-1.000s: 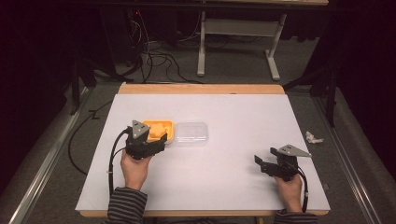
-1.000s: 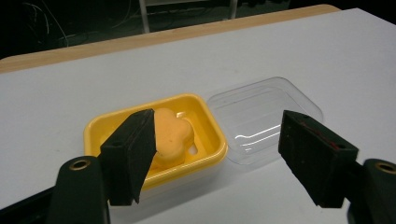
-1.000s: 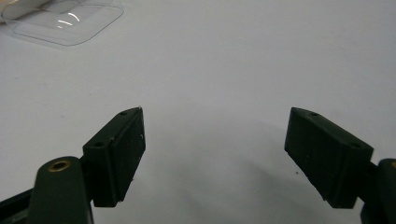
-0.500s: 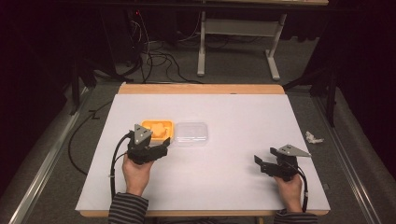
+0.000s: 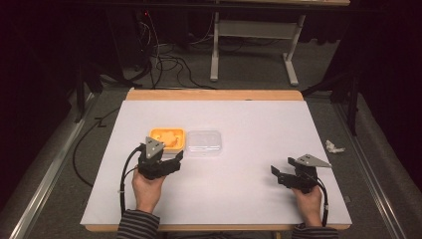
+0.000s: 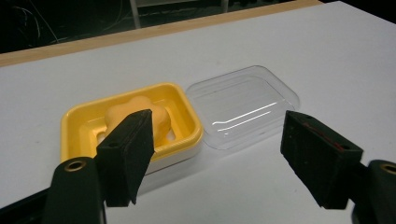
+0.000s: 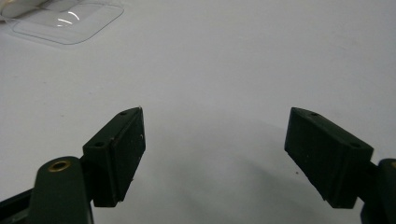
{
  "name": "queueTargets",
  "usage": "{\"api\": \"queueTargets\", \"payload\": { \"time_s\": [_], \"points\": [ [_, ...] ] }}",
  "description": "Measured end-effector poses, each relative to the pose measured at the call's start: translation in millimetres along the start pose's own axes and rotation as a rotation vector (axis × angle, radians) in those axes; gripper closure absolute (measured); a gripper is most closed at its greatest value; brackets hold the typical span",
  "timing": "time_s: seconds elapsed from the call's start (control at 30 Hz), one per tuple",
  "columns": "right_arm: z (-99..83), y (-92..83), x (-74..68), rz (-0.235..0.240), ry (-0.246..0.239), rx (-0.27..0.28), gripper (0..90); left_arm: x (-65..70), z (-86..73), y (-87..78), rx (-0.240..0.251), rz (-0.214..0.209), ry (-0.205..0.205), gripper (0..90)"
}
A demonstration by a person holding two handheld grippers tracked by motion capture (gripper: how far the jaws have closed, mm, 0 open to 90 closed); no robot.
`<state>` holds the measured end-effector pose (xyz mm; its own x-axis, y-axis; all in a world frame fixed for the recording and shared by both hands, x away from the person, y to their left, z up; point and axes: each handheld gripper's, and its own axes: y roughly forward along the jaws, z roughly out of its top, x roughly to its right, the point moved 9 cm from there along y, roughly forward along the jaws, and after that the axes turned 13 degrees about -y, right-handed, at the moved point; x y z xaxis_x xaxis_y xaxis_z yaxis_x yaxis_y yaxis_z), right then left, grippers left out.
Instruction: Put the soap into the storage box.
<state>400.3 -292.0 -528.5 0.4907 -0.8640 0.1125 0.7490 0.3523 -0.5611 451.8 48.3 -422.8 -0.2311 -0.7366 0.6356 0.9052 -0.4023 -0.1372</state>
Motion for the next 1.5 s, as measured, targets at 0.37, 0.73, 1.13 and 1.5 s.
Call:
{"api": "queueTargets", "payload": {
  "time_s": [0.37, 0.73, 1.13, 1.5],
  "points": [
    [0.0, 0.1, -0.4, 0.000, 0.001, -0.001, 20.7, 3.9, -10.7, -1.0, -0.019, -0.007, 0.002, 26.3],
    [0.0, 0.2, -0.5, -0.001, 0.003, -0.003, 20.6, 9.8, -27.7, 2.3, -0.056, -0.018, 0.015, 26.3],
    [-0.1, 0.2, -0.6, 0.000, 0.002, -0.003, 20.7, 11.9, -43.8, 5.6, -0.092, -0.021, 0.018, 26.3],
    [-0.1, 0.2, -0.6, 0.000, 0.000, -0.003, 20.7, 9.4, -57.0, 10.0, -0.124, -0.010, 0.038, 26.2]
  ]
}}
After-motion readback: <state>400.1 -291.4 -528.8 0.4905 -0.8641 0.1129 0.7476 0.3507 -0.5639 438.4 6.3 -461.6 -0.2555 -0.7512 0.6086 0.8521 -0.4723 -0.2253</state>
